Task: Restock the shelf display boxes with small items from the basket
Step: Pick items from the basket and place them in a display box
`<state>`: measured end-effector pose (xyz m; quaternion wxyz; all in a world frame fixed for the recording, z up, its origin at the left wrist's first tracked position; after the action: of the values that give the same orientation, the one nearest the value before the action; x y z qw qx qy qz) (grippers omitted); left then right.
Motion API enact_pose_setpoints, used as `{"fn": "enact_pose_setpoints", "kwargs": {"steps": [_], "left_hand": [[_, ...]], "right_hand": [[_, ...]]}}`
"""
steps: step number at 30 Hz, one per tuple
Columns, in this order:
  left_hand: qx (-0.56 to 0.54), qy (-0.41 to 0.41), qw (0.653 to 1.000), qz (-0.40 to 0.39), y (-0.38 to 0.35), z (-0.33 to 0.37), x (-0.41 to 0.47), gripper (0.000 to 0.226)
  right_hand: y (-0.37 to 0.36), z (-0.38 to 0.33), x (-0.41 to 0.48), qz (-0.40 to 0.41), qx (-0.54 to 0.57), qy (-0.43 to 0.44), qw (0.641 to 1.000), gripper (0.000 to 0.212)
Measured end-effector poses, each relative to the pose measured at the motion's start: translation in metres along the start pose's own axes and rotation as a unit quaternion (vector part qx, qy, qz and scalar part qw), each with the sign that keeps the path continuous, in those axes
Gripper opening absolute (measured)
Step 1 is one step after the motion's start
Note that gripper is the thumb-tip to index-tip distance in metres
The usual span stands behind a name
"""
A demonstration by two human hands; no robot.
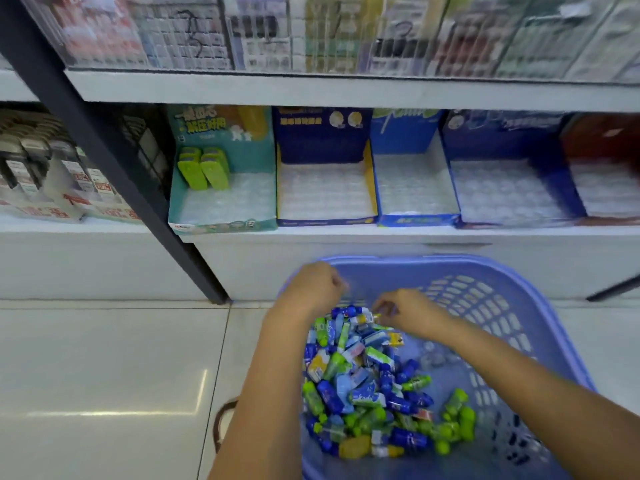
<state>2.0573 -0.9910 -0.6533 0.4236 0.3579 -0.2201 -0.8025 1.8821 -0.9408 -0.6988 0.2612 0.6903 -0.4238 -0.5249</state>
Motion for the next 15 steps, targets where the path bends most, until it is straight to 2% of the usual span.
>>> {"fn": "enact_pose_setpoints", "kwargs": {"steps": [3,5,7,11,15], "left_hand": [[0.113,0.035,0.986,-0.115,-0.059,-0.016,0.006,0.023],[0.172,0.054,0.969,-0.166,-0.091,-0.033,0.006,0.031],[0.225,0.067,0.952,-0.195,-0.112,-0.045,0.007,0.027],[0.274,0.074,0.944,-0.167,-0.127,-0.055,0.017,0.022],[0.261,0.096,0.957,-0.080,-0.131,-0.064,0.026,0.023]], "right_hand": [[-0.041,0.045,-0.002,-0.082,-0.028,-0.070,0.994,0.035],[-0.061,0.063,0.003,-0.086,-0.023,-0.088,0.992,0.033],[-0.078,0.072,0.010,-0.083,0.004,-0.078,0.993,0.033],[-0.109,0.071,0.026,-0.069,0.089,-0.063,0.992,0.028],[-0.129,0.064,0.040,-0.048,0.087,-0.058,0.993,0.023]]}}
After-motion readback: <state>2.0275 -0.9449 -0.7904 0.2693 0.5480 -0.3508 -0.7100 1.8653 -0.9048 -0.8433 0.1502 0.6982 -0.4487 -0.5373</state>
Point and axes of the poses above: each hand's wrist, its own x-axis towards the middle knuckle, its own y-axis out of the back of the hand, z = x × y, the point moved 2 cm from there along x, towards the middle knuckle, and after that the axes turned 5 degrees about -x, right-handed, at the moved point
